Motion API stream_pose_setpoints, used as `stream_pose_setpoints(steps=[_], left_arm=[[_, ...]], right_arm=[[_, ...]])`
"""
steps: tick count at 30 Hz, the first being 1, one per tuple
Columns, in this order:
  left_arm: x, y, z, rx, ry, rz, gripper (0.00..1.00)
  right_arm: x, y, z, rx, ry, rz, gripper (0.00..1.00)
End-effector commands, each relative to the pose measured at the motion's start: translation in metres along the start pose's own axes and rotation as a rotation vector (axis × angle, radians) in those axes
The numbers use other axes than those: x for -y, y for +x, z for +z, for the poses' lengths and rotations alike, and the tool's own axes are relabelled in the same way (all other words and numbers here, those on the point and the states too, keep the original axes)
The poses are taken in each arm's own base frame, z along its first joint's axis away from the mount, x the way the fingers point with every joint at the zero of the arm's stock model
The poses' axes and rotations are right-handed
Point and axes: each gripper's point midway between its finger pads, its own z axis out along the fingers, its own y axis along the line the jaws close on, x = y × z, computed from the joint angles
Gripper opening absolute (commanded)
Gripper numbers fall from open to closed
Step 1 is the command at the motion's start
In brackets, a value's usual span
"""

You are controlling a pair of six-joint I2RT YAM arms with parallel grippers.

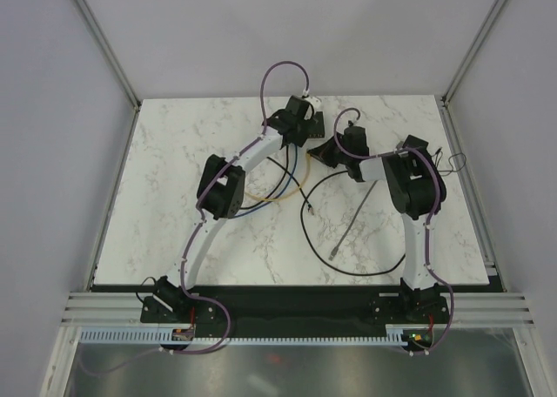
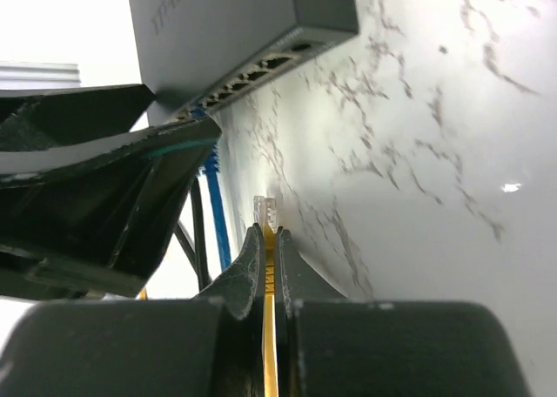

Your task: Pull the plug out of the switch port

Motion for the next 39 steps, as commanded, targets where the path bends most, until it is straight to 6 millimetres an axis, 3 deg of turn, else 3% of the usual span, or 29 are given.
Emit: stream_pose_setpoints(steps=[1,2,4,5,6,8,9,11,12,13,15,17,20,21,23,24,27,30,36,38,39], left_arm=[[-0.022,-0.015,-0.020,0.057,-0.026,-0.101,0.67],[-0.028,-0.016,-0.034,0.064,-0.024,-0.128,0.67],[-0.045,-0.027,-0.043,0.134,-0.037,-0.211,0.68],[-0.048,-0.009,-0.044,0.113,-0.034,-0.221,0.68],[-0.058,-0.022,-0.060,0.158,-0.042,-0.273,0.68],[-0.074,-0.014,-0.067,0.203,-0.066,-0.341,0.70],[-0.084,-0.024,-0.082,0.246,-0.078,-0.373,0.70],[-0.097,-0.014,-0.086,0.275,-0.105,-0.411,0.71],[-0.105,-0.022,-0.099,0.312,-0.110,-0.436,0.72],[-0.107,-0.008,-0.098,0.296,-0.110,-0.450,0.72],[-0.110,-0.016,-0.106,0.350,-0.092,-0.475,0.72],[-0.110,-0.016,-0.112,0.366,-0.086,-0.479,0.73],[-0.110,-0.015,-0.111,0.366,-0.083,-0.479,0.73],[-0.108,-0.015,-0.111,0.363,-0.075,-0.477,0.73],[-0.106,-0.015,-0.108,0.358,-0.062,-0.476,0.73],[-0.102,-0.016,-0.107,0.358,-0.039,-0.473,0.73],[-0.097,-0.018,-0.104,0.356,-0.010,-0.476,0.72],[-0.090,-0.020,-0.101,0.356,0.026,-0.472,0.72],[-0.076,-0.022,-0.092,0.334,0.107,-0.440,0.70],[-0.071,-0.022,-0.086,0.318,0.136,-0.435,0.69],[-0.070,-0.025,-0.083,0.318,0.144,-0.435,0.69]], right_arm=[[-0.004,-0.012,-0.020,0.014,0.051,-0.070,0.00],[-0.010,-0.014,-0.025,0.012,0.044,-0.085,0.00],[-0.032,-0.020,-0.040,0.018,0.013,-0.102,0.00],[-0.040,-0.022,-0.046,0.022,0.005,-0.111,0.00],[-0.055,-0.027,-0.059,0.033,-0.018,-0.130,0.00],[-0.067,-0.027,-0.073,0.029,-0.030,-0.137,0.00],[-0.079,-0.031,-0.088,0.040,-0.029,-0.155,0.00],[-0.089,-0.037,-0.105,0.064,-0.022,-0.180,0.00],[-0.098,-0.041,-0.123,0.080,-0.009,-0.203,0.00],[-0.098,-0.050,-0.132,0.117,0.023,-0.214,0.00],[-0.104,-0.067,-0.162,0.175,0.063,-0.230,0.00],[-0.093,-0.083,-0.185,0.224,0.129,-0.231,0.00],[-0.071,-0.124,-0.234,0.349,0.216,-0.220,0.00],[-0.047,-0.141,-0.252,0.385,0.283,-0.190,0.00],[-0.023,-0.164,-0.279,0.450,0.367,-0.187,0.00],[0.000,-0.177,-0.298,0.486,0.433,-0.157,0.00],[0.039,-0.196,-0.328,0.547,0.561,-0.122,0.00],[0.071,-0.198,-0.325,0.533,0.647,-0.093,0.00],[0.120,-0.176,-0.283,0.436,0.649,-0.040,0.01],[0.132,-0.171,-0.279,0.420,0.680,-0.040,0.07],[0.133,-0.171,-0.279,0.416,0.692,-0.061,0.16]])
